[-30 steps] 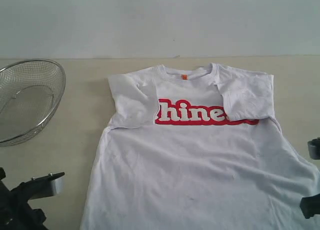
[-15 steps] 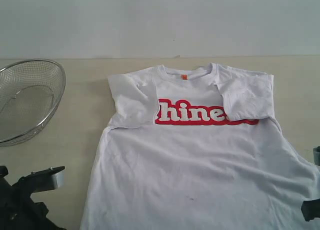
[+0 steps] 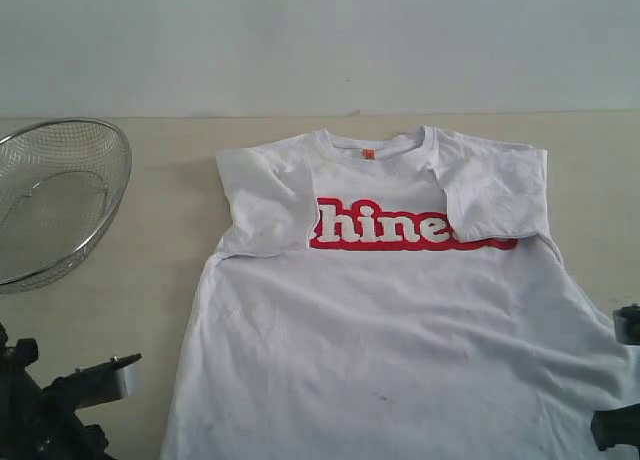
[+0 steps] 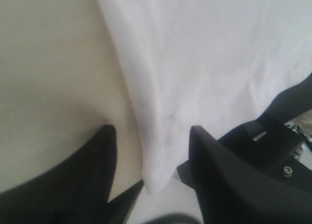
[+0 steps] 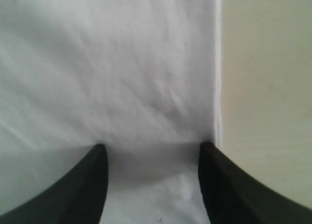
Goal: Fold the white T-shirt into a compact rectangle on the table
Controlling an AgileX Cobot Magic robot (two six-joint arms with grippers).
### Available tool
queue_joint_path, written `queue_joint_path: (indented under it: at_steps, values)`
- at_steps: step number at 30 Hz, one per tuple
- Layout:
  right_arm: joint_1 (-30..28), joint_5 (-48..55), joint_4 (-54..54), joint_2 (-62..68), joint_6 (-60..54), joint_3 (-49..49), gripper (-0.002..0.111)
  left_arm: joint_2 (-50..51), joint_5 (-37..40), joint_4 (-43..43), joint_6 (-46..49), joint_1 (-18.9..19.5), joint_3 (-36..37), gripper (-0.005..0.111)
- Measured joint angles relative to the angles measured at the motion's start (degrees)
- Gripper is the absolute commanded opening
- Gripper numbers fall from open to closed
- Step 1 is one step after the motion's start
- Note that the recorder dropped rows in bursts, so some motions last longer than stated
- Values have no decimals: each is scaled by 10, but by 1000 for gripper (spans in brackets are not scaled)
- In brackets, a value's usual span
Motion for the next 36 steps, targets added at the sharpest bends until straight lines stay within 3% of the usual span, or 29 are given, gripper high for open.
queue_joint_path:
  at_steps: [14,19,22,25,30,36]
  values:
    - [-1,13,60,27,-77,-9,48,50,33,-69,72,0,-1,43]
    - [-1,20,74,28,-100,-9,22,50,22,-70,76,0,-1,23]
    - [-1,24,77,29,-104,-9,9,51,13,-70,82,0,-1,18]
    - [-1,26,79,30,-104,-9,20,51,8,-70,83,0,-1,22]
    - [-1,31,97,34,-104,-15,69,51,12,-73,86,0,-1,40]
    - [-1,39,106,34,-114,-18,61,51,22,-76,86,0,-1,40]
